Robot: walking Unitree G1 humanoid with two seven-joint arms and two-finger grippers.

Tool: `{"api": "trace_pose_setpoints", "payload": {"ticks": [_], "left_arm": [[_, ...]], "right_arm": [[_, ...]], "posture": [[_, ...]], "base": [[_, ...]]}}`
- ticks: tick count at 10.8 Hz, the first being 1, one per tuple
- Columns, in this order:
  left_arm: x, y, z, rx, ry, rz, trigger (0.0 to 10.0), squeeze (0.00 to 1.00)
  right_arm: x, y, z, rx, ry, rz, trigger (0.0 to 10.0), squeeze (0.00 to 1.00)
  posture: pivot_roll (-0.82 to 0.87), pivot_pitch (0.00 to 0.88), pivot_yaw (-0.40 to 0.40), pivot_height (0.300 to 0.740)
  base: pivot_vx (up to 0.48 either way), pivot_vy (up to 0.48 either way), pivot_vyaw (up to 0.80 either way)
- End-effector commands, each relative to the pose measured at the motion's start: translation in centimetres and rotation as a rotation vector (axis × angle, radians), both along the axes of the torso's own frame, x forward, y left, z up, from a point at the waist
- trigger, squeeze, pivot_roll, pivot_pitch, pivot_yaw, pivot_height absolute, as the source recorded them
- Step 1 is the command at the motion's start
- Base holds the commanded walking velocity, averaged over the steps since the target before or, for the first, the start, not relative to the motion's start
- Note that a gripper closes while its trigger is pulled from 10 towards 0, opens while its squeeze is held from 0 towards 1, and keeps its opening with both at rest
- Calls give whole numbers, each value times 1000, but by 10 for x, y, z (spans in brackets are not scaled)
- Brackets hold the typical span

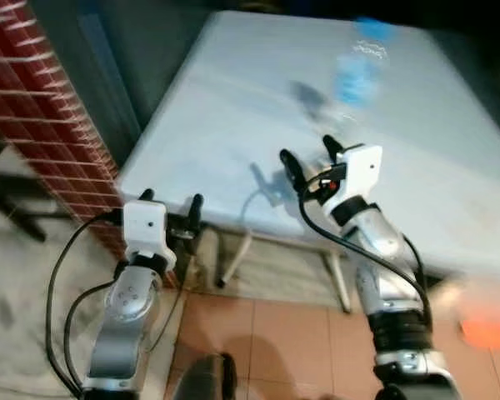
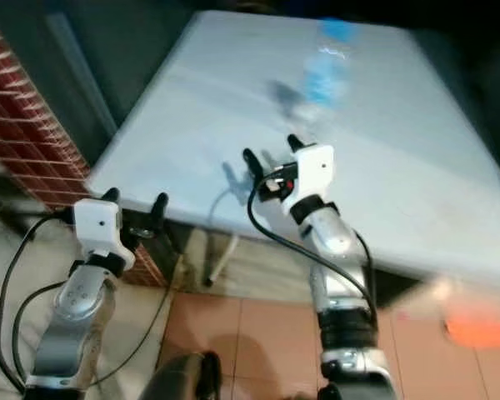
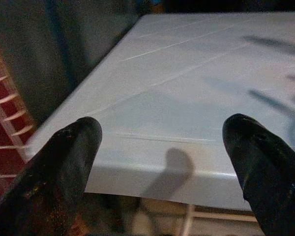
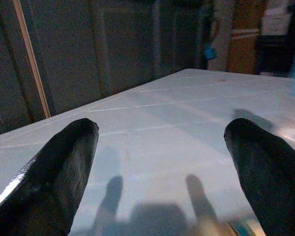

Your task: Restocking fridge

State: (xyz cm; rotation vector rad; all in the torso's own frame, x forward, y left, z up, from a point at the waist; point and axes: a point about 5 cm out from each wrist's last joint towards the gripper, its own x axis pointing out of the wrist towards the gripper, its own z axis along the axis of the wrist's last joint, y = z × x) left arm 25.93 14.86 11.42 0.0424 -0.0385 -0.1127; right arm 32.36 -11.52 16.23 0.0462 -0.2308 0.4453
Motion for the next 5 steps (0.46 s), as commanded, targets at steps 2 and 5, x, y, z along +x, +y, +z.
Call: {"api": "trace_pose_setpoints", "payload": {"ticks": [2,5], "left_arm": [[0,-2,2,0,-19,-3,10000,0],[-1,-2,1,2,-16,2,10000,0]], "right_arm": [[-1,-8,13,-50,-65,-60,10000,0],[0,-20,16,-105,-61,-166,10000,0]], "posture": [[37,55,59,740],[31,63,58,740]], "base": [[0,0,0],[0,0,0]]}}
